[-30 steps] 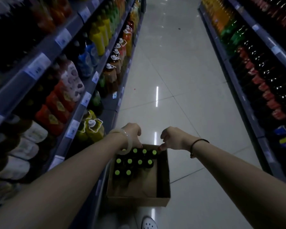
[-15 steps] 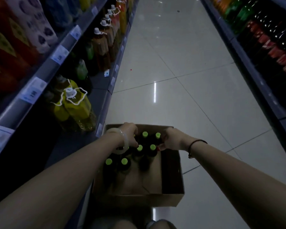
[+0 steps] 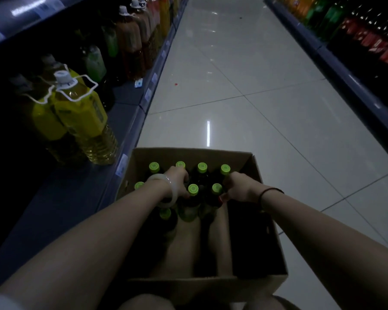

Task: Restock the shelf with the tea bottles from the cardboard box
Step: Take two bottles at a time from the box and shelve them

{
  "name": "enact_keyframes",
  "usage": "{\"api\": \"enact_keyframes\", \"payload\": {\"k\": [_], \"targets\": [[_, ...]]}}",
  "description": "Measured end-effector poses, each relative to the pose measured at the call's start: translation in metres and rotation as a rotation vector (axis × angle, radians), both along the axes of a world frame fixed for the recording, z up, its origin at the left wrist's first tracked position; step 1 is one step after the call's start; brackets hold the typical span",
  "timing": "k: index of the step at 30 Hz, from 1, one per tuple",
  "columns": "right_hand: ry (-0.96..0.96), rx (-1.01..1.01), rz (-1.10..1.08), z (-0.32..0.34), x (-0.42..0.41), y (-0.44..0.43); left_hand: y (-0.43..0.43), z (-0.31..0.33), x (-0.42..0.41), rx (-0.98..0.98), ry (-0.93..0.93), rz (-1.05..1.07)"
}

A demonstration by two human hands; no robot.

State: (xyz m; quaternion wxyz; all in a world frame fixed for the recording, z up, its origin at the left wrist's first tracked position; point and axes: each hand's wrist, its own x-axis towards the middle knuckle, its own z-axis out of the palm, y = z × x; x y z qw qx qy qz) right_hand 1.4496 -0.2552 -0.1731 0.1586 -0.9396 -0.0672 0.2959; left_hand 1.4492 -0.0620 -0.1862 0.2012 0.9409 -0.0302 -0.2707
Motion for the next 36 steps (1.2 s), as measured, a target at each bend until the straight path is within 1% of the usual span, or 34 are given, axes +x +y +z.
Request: {"api": "enact_keyframes", "payload": {"k": [5,9,13,18,29,36], "targets": [[0.021,-0.017,-0.031,-0.027,0.006,0.001,0.000,-0.021,0.011,-0.006,-0.004,0.022],[0.030,0.008,-0.071,-0.042,0.011,0.001,-0.006,-0.033,0.017,0.002,0.041,-0.015],[0.059,0.067,-0.111,-0.058,0.011,0.000,-0.013,-0.050,0.019,-0.004,0.089,-0.016],[0.071,0.176,-0.194,-0.073,0.012,0.000,-0.007,-0.072,0.013,-0.062,0.112,0.056],[0.074,0.259,-0.333,-0.097,0.012,0.000,-0.012,-0.080,0.025,-0.045,0.148,-0.012],[0.031,0.352,-0.386,-0.098,0.000,-0.001,-0.014,-0.085,0.017,-0.109,0.103,0.018]]}}
